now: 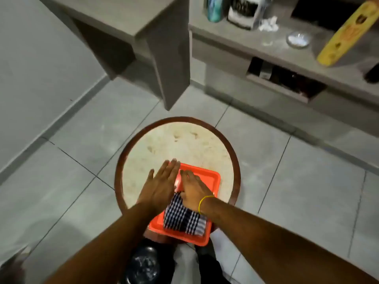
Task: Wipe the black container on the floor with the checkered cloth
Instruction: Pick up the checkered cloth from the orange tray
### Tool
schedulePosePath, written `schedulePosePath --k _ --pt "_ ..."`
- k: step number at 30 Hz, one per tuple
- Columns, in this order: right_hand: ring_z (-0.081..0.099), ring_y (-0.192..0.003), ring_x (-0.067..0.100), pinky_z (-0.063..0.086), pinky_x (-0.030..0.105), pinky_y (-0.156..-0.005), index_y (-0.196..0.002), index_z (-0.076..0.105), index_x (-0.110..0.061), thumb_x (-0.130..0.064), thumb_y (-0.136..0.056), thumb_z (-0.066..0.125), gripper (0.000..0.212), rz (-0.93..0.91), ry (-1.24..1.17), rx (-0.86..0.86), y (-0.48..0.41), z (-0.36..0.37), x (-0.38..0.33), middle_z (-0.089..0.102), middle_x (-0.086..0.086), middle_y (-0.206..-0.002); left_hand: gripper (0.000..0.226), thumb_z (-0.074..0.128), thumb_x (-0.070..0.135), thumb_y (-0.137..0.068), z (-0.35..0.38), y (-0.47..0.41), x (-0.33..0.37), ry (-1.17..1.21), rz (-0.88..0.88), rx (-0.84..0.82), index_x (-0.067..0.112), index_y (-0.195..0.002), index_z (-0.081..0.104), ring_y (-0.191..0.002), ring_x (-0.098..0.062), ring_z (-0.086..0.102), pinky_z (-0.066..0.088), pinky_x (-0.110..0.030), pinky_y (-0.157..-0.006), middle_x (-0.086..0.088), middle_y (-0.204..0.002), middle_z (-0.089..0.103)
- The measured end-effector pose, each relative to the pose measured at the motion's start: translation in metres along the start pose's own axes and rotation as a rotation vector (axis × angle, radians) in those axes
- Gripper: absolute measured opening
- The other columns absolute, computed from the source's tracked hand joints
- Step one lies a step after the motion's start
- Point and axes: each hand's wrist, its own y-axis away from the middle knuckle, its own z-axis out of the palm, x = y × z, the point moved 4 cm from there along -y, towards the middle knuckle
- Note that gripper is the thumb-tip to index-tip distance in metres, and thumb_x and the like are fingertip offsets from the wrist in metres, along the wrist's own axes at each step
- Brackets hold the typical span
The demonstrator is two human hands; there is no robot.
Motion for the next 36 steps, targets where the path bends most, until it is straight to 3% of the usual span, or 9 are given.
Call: schedulePosePath --k 4,9,12,14,18,21,24,29,36 --pt "0.034 -0.155 0.040 0.034 0.049 -0.126 -0.166 0.023 -0.002 -0.027 -0.089 0.074 0.096 0.067 0.088 -0.039 -0.022 0.070 0.052 0.033 0.019 -0.169 0.087 0.049 0.024 -0.108 0.101 -0.023 0.001 -0.011 -0.064 -0.296 0.019 -0.172 -0.009 -0.168 -0.025 -0.008 0.016 -0.061 -0.130 -0.003 -0.183 -0.011" --pt "0.042 -0.145 0.036 0.038 0.056 -0.115 -0.165 0.028 -0.014 -0.043 -0.078 0.083 0.108 0.059 0.290 -0.054 -0.040 0.125 0.088 0.041 0.011 -0.163 0.088 0.051 0.050 -0.109 0.170 -0.027 0.003 -0.099 -0.026 -0.288 0.015 -0.173 0.002 -0.168 -0.029 -0.005 0.004 -0.066 -0.130 -0.007 -0.183 0.002" --pt "0.052 -0.131 0.034 0.040 0.055 -0.102 -0.154 0.040 -0.021 -0.042 -0.071 0.085 0.096 0.092 0.322 -0.033 -0.052 0.138 0.095 0.056 0.007 -0.144 0.073 0.068 0.033 -0.100 0.178 -0.023 0.005 -0.078 0.004 -0.192 0.006 -0.163 0.041 -0.157 -0.042 0.038 0.031 -0.068 -0.122 -0.022 -0.165 0.049" --pt "0.056 -0.122 0.033 0.038 0.051 -0.095 -0.135 0.052 -0.026 -0.037 -0.069 0.084 0.075 0.112 0.312 -0.037 -0.058 0.140 0.096 0.065 0.002 -0.129 0.060 0.083 0.021 -0.080 0.176 -0.024 0.006 -0.085 0.055 -0.164 0.006 -0.135 0.066 -0.121 -0.044 0.065 0.052 -0.063 -0.100 -0.020 -0.126 0.073" --pt "0.054 -0.122 0.036 0.033 0.051 -0.098 -0.102 0.073 -0.027 -0.035 -0.074 0.073 0.029 0.043 0.323 -0.077 -0.061 0.142 0.092 0.070 0.001 -0.118 0.035 0.076 0.017 -0.082 0.174 -0.027 0.003 -0.077 0.104 -0.207 0.013 -0.115 0.070 -0.114 -0.040 0.063 0.048 -0.054 -0.096 -0.013 -0.121 0.070" --pt "0.054 -0.124 0.036 0.038 0.048 -0.103 -0.103 0.071 -0.023 -0.041 -0.078 0.070 0.031 -0.032 0.296 -0.102 -0.059 0.136 0.087 0.066 0.004 -0.125 0.026 0.070 0.019 -0.085 0.165 -0.025 0.003 -0.040 0.186 -0.171 0.008 -0.108 0.074 -0.117 -0.042 0.061 0.049 -0.050 -0.093 -0.016 -0.120 0.070" --pt "0.064 -0.119 0.036 0.050 0.044 -0.101 -0.106 0.069 -0.019 -0.039 -0.082 0.074 0.032 -0.037 0.172 -0.137 -0.058 0.106 0.074 0.072 0.008 -0.120 0.024 0.077 0.013 -0.072 0.141 -0.017 -0.001 0.070 0.233 -0.149 0.005 -0.094 0.072 -0.089 -0.043 0.071 0.055 -0.045 -0.072 -0.019 -0.091 0.075" --pt "0.072 -0.101 0.044 0.044 0.041 -0.068 -0.105 0.060 -0.022 -0.024 -0.079 0.067 0.027 -0.138 0.291 -0.053 -0.063 0.032 0.007 0.078 0.014 -0.101 0.047 0.082 0.000 -0.062 0.075 0.008 -0.040 0.190 0.146 0.110 0.003 -0.108 0.072 -0.058 -0.044 0.068 0.048 -0.038 -0.046 -0.020 -0.071 0.072" --pt "0.069 -0.087 0.051 0.033 0.041 -0.061 -0.115 0.055 -0.015 -0.012 -0.082 0.062 0.034 -0.420 0.316 0.148 -0.058 0.035 -0.156 0.076 0.021 -0.097 0.036 0.074 0.001 -0.081 0.018 0.106 -0.149 0.130 -0.059 0.497 0.003 -0.117 0.072 -0.083 -0.041 0.076 0.061 -0.047 -0.059 -0.019 -0.101 0.079"
